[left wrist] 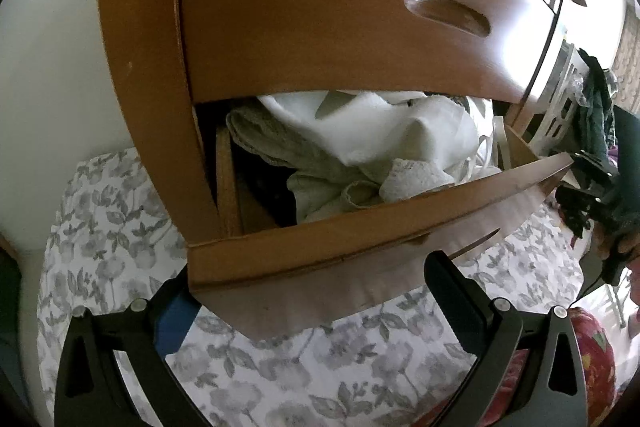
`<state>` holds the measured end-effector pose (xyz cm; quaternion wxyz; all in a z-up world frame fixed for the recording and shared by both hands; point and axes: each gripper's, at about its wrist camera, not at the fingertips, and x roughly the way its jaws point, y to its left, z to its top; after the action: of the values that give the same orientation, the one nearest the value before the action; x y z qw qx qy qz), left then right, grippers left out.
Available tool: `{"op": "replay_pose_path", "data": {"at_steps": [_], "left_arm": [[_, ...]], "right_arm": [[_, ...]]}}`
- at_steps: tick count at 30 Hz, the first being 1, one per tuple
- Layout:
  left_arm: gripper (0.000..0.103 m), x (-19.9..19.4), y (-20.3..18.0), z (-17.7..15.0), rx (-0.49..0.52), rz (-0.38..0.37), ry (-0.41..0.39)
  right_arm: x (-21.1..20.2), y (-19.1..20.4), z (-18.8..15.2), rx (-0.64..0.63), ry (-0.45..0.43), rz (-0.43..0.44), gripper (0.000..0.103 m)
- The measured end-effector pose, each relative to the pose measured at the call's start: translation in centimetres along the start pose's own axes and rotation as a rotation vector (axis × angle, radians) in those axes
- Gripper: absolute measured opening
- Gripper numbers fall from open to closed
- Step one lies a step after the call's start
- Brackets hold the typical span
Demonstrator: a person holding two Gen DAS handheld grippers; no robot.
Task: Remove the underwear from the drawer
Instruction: 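Pull the lower drawer further open with both tools, then release it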
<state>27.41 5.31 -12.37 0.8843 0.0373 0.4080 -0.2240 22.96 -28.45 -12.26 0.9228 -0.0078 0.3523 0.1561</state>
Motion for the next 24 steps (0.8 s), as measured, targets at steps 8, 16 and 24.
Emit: {"op": "replay_pose_path", "data": {"at_steps": [8,16,24], "left_arm": [[0.103,-1.5,-0.6,-1.7,-0.005,0.0,-0.002],[0.103,-1.9,-0.9,-2.4,-0.002,0.01,0.01],[0.103,-2.1,-0.6,-2.6,-0.001,-0.027,0.0]], "right_arm": [[-1.7,1.4,-1.7,-0.015,0.015,0.003,0.103],[-2.3,2.1,-2.6,-0.019,0.028,-0.005,0.103],[-2.8,2.1,-3.1,-0.035,0.024,0.013,0.103]]}}
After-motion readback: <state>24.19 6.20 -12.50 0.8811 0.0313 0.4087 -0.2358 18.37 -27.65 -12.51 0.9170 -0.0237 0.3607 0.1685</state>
